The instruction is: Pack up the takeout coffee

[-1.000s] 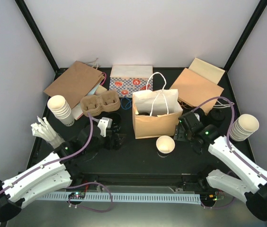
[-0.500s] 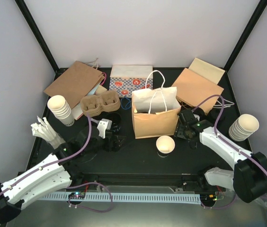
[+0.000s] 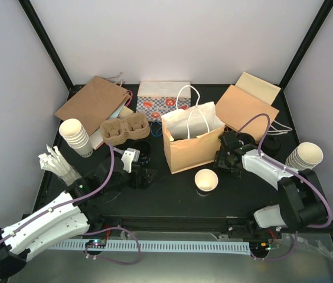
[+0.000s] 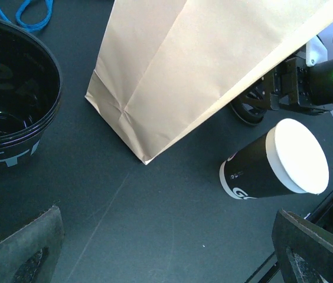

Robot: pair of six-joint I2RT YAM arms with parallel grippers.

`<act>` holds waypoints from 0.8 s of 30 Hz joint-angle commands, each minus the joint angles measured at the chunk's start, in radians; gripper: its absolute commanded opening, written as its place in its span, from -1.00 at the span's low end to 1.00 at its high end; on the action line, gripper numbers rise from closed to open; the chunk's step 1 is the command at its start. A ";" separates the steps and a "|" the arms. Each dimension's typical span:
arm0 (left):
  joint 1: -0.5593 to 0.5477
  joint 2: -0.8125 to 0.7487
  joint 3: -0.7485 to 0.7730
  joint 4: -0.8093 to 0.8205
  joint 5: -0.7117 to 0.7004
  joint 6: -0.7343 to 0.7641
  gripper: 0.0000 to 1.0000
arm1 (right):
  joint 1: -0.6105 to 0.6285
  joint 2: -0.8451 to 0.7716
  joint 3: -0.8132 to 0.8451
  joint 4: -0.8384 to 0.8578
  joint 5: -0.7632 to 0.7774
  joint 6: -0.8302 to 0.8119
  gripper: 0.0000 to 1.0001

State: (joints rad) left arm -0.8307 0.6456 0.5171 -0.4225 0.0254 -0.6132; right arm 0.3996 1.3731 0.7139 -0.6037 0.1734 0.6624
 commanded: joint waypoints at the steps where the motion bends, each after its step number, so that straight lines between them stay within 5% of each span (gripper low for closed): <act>1: 0.005 -0.006 -0.002 0.001 0.005 0.007 0.97 | -0.019 0.037 0.028 0.044 0.001 -0.022 0.83; 8: 0.005 -0.004 -0.004 0.002 0.004 0.010 0.97 | -0.036 0.077 0.038 0.041 0.009 -0.027 0.87; 24: 0.005 0.006 -0.006 0.016 0.008 0.009 0.97 | -0.059 0.105 0.024 0.072 -0.038 -0.036 0.52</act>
State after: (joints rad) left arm -0.8307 0.6491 0.5144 -0.4194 0.0254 -0.6128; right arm 0.3511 1.4696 0.7349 -0.5503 0.1493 0.6270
